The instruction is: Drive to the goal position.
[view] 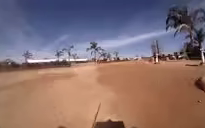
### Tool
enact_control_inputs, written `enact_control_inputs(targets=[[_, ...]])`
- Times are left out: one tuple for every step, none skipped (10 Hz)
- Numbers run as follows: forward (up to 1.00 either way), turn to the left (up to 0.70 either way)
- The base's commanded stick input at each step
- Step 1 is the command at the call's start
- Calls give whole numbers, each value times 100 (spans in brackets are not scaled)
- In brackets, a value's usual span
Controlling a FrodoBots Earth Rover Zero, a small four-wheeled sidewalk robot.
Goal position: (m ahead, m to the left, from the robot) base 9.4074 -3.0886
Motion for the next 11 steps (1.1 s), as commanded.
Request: enact_control_inputs(targets=[[70,0],[70,0],[70,0],[70,0],[70,0],[70,0],[70,0],[70,0],[70,0],[70,0],[70,0]])
